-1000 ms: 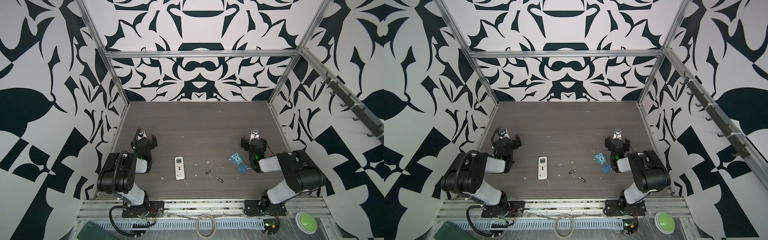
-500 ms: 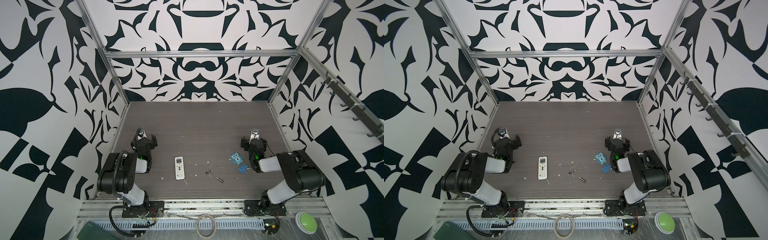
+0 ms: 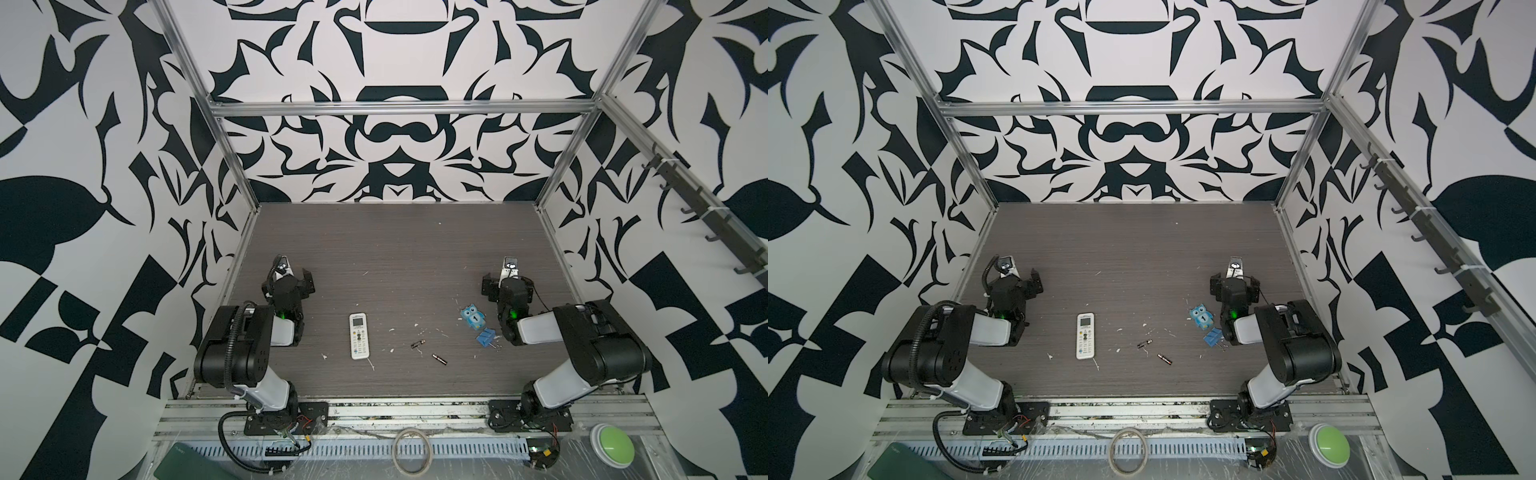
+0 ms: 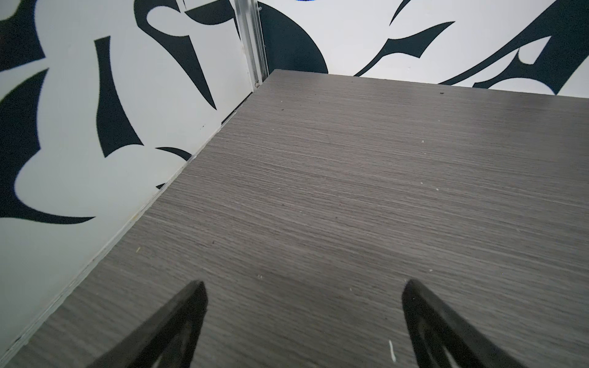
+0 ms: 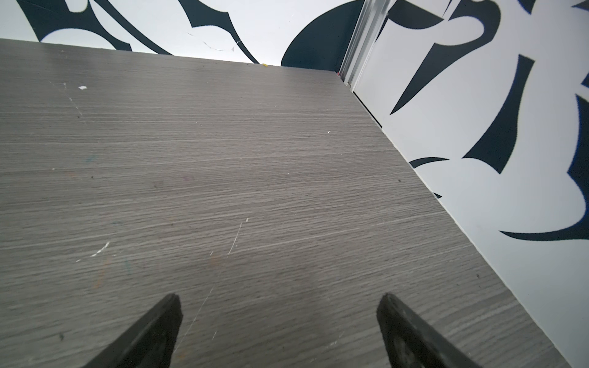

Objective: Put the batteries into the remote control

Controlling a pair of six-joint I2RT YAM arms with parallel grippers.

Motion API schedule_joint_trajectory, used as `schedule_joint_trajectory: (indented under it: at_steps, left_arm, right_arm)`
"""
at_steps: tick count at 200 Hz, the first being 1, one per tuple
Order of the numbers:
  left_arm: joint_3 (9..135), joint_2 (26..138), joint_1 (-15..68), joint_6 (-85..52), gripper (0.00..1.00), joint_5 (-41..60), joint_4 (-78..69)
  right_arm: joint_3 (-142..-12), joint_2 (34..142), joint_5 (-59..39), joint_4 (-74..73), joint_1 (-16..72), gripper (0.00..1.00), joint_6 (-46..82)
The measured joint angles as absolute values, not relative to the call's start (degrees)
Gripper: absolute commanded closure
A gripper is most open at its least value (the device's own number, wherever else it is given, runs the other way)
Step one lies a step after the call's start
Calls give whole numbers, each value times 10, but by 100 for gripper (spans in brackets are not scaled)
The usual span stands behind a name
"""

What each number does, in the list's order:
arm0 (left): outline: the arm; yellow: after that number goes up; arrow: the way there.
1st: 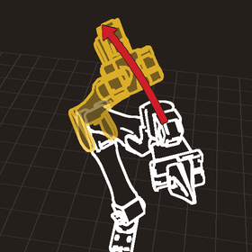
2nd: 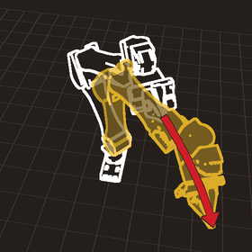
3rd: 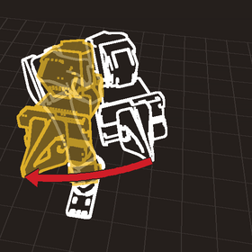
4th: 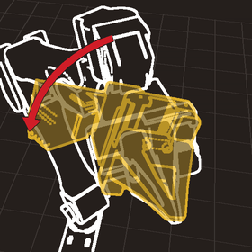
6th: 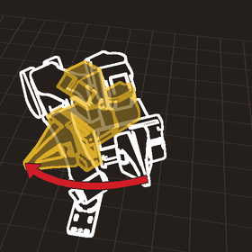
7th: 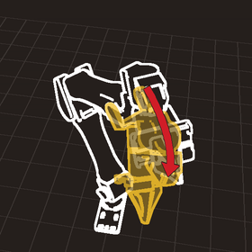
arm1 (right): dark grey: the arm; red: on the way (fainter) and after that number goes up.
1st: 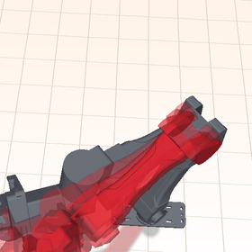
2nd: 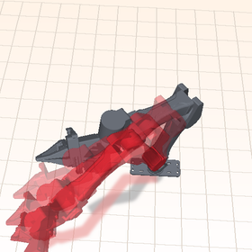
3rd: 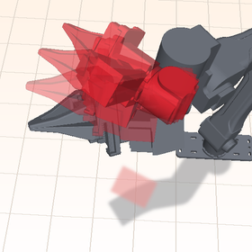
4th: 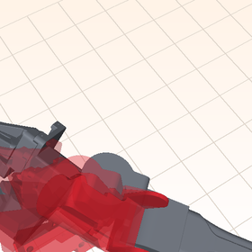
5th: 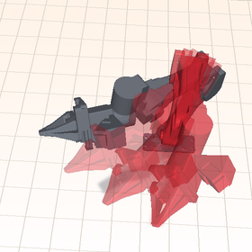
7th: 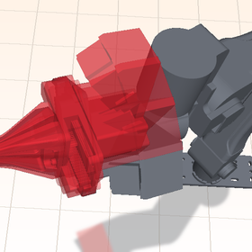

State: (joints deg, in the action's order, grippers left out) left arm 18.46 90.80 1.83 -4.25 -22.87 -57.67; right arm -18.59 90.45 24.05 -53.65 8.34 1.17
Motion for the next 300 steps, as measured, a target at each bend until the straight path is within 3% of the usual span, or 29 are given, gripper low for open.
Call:
schedule_joint_trajectory:
  at_steps: [28,62,129,177,227,300]
  left_arm:
    - [185,907,18,-42,1,-229,-578]
    - [189,833,18,-46,1,-231,-514]
    - [316,584,30,-147,1,-206,-161]
    - [415,528,62,-258,1,-172,97]
    - [429,506,166,-331,1,-129,239]
    - [429,552,349,-429,1,-144,299]
  right_arm:
    - [-186,896,238,-528,83,0,11]
    - [-194,794,221,-442,85,0,9]
    - [-285,680,207,-248,159,0,35]
    - [-336,612,173,-99,247,0,61]
    - [-367,605,120,8,323,0,76]
    - [-381,609,37,67,362,1,92]
